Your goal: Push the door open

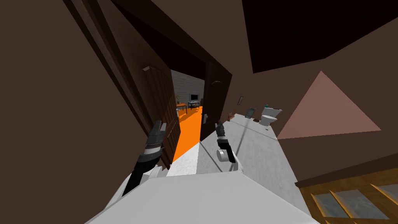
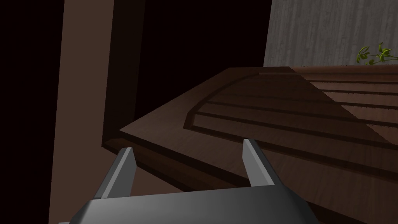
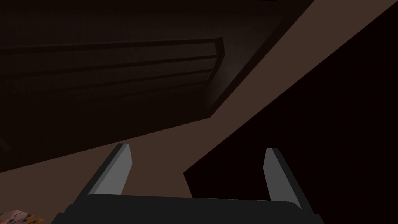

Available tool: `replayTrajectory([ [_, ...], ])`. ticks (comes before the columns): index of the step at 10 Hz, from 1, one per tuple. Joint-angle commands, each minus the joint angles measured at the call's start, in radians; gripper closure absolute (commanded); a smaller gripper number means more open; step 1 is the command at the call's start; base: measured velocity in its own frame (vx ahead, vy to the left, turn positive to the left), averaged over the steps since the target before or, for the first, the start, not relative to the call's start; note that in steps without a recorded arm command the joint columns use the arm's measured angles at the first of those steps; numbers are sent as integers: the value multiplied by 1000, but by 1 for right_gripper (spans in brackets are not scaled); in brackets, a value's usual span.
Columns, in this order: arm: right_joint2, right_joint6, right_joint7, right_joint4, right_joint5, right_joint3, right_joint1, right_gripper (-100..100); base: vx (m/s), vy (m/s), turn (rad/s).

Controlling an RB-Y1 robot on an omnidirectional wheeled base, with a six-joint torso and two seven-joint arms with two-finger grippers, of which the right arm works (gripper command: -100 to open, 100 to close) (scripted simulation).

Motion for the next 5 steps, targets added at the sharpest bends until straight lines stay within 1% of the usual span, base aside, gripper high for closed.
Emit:
replayTrajectory([
  [1, 0, 7, 9, 39, -12, 6, -21, -100, 80, -117, 104],
  [5, 0, 24, 28, 136, -42, 20, -75, -100, 66, -115, 129],
])
